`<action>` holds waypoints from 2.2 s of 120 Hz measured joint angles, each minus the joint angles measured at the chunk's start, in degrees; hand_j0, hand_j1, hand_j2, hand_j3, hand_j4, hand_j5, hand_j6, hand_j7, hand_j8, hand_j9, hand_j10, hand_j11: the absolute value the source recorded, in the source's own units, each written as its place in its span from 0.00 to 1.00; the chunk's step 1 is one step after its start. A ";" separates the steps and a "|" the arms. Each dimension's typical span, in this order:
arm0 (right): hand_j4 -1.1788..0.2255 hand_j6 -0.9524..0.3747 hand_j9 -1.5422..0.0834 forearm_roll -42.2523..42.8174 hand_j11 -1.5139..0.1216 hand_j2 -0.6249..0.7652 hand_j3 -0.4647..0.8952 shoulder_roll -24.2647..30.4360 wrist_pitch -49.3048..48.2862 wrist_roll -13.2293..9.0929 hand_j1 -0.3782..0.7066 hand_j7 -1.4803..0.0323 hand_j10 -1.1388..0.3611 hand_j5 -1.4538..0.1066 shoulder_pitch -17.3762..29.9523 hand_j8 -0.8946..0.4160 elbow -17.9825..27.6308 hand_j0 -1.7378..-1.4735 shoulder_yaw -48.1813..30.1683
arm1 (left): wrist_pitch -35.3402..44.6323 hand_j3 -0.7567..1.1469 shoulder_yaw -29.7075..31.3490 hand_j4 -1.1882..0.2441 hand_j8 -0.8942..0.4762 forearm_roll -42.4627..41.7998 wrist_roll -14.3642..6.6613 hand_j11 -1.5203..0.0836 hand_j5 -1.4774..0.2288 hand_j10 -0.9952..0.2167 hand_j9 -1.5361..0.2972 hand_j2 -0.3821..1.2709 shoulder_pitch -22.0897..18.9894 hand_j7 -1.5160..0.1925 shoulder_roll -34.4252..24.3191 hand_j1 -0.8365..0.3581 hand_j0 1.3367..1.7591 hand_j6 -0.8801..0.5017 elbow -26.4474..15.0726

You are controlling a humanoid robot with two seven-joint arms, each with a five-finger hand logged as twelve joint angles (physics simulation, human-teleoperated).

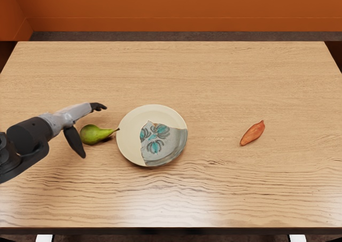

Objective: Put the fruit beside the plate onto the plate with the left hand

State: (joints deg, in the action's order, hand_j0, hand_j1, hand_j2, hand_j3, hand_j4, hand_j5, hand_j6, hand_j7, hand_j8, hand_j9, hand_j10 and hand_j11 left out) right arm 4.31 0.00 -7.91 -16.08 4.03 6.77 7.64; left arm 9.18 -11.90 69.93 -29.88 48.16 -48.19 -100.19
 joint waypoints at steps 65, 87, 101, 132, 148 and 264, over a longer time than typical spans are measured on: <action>0.84 0.72 0.95 0.00 0.93 0.45 0.34 0.00 0.00 0.00 0.03 0.98 0.76 0.93 0.01 0.68 -0.01 0.30 0.00 | 5.78 0.40 2.53 0.70 0.52 3.95 -0.54 0.80 0.73 0.67 0.71 0.26 -0.88 0.75 1.44 0.82 0.76 0.50 0.00; 0.84 0.72 0.95 0.00 0.93 0.45 0.34 0.00 0.00 0.00 0.03 0.98 0.76 0.93 0.01 0.68 -0.01 0.30 0.01 | 5.55 0.40 3.11 0.69 0.51 4.09 -0.81 0.79 0.72 0.66 0.70 0.26 -0.88 0.74 1.44 0.80 0.76 0.49 0.00; 0.84 0.72 0.95 0.00 0.93 0.45 0.34 0.00 0.00 0.00 0.03 0.98 0.76 0.93 0.01 0.68 -0.01 0.30 0.00 | 5.34 0.40 3.34 0.67 0.48 4.11 -0.92 0.76 0.69 0.63 0.68 0.26 -0.88 0.71 1.44 0.77 0.76 0.47 0.00; 0.84 0.72 0.95 0.00 0.93 0.45 0.34 0.00 0.00 0.00 0.03 0.98 0.76 0.93 0.01 0.68 -0.01 0.30 0.00 | 5.27 0.40 3.54 0.59 0.40 4.34 -1.53 0.68 0.61 0.54 0.60 0.27 -0.79 0.63 1.44 0.66 0.76 0.39 -0.03; 0.84 0.72 0.95 0.00 0.93 0.45 0.34 0.00 0.00 0.00 0.03 0.98 0.76 0.93 0.01 0.68 -0.01 0.30 0.00 | 5.24 0.40 3.56 0.53 0.33 4.48 -1.96 0.60 0.54 0.46 0.53 0.29 -0.79 0.56 1.44 0.56 0.76 0.32 -0.05; 0.84 0.72 0.95 0.00 0.93 0.45 0.34 0.00 0.00 0.02 0.03 0.98 0.76 0.93 0.03 0.68 -0.01 0.30 0.01 | 3.90 0.40 2.79 0.39 0.29 3.78 -2.57 0.43 0.37 0.30 0.38 0.49 6.19 0.40 0.29 0.48 0.76 0.27 -0.06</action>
State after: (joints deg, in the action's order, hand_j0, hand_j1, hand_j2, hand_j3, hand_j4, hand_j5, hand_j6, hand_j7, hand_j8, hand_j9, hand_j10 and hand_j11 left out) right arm 4.31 0.00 -7.91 -16.06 4.06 6.77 7.65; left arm 13.08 -9.11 73.71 -32.45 54.35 -47.90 -100.25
